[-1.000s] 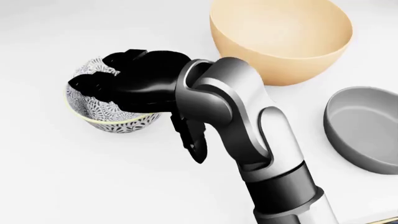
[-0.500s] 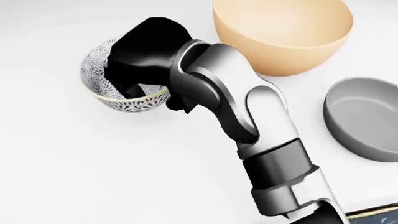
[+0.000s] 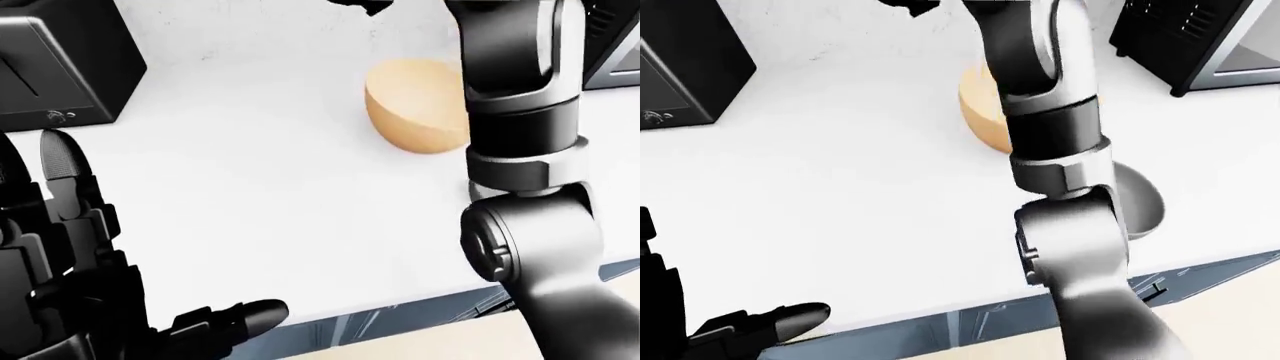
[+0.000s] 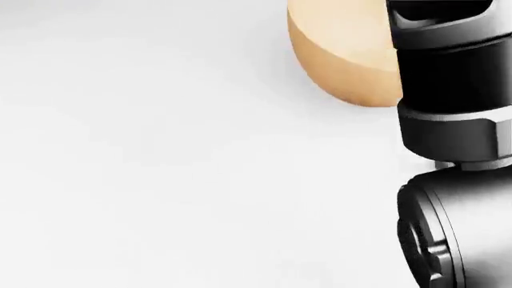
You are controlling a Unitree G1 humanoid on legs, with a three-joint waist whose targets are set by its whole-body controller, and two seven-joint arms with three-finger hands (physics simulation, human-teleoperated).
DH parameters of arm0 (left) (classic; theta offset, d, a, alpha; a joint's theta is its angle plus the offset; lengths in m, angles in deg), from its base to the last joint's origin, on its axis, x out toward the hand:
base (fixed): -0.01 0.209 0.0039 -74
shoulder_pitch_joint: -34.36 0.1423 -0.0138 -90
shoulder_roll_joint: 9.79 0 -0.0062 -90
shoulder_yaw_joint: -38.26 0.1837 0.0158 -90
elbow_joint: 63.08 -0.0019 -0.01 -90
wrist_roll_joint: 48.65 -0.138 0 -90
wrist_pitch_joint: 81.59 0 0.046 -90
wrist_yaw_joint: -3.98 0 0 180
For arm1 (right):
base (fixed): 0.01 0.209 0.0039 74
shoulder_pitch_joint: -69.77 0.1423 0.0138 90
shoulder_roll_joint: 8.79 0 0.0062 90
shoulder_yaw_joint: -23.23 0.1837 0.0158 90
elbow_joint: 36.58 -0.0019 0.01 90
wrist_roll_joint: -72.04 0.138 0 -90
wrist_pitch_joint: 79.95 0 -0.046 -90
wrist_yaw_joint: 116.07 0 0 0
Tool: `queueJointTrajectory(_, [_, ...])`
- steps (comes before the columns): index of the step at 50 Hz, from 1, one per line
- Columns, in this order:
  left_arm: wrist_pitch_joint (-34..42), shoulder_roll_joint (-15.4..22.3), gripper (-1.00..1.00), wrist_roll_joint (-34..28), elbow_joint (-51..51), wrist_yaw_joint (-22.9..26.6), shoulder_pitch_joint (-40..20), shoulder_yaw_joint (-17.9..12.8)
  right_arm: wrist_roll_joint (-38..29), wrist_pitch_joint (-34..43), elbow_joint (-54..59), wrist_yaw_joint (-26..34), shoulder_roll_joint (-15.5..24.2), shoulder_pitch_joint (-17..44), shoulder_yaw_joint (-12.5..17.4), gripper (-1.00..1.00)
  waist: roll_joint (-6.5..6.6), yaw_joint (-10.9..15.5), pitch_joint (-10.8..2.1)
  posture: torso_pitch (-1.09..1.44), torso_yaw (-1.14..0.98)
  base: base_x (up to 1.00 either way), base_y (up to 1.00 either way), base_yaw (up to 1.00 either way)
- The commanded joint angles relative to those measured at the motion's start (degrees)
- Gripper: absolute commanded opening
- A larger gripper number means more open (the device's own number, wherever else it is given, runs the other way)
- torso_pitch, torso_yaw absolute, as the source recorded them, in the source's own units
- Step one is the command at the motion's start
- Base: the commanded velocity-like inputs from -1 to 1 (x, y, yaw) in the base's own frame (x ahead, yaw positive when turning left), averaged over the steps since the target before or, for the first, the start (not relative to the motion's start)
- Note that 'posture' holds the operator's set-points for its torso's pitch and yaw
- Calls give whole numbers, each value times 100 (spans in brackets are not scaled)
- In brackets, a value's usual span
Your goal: Stack the bowls from largest to smallest.
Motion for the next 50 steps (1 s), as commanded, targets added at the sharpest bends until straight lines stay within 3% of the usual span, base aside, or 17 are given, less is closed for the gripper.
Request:
queueJointTrajectory(1, [-115,-23,100,-1,201,-6,-43,46,110,-136,-24,-205,315,266,198,-100,35,-8,-135,0,0,0,0,0])
queueJointTrajectory(7, [-115,-51,100,-24,201,18,-58,50,69,-429,441,-341,1059,299,371,-100,-5,9,-119,0,0,0,0,0])
queueJointTrajectory(15, [-105,-66,100,-24,201,37,-69,40,118,-597,392,-273,1496,-136,526,-100,-30,22,-84,0,0,0,0,0])
queueJointTrajectory(25, [-100,-107,100,-70,201,73,-82,63,7,-775,183,-408,1593,-978,560,-100,-82,40,-67,0,0,0,0,0])
queueJointTrajectory(42, [-94,-119,100,-102,201,98,-88,78,-192,-1022,114,-521,1771,-1682,642,-100,-142,42,-78,0,0,0,0,0])
queueJointTrajectory(50, [-100,-127,100,-95,201,105,-87,74,-292,-1163,186,-435,1823,-1733,667,-100,-149,24,-102,0,0,0,0,0])
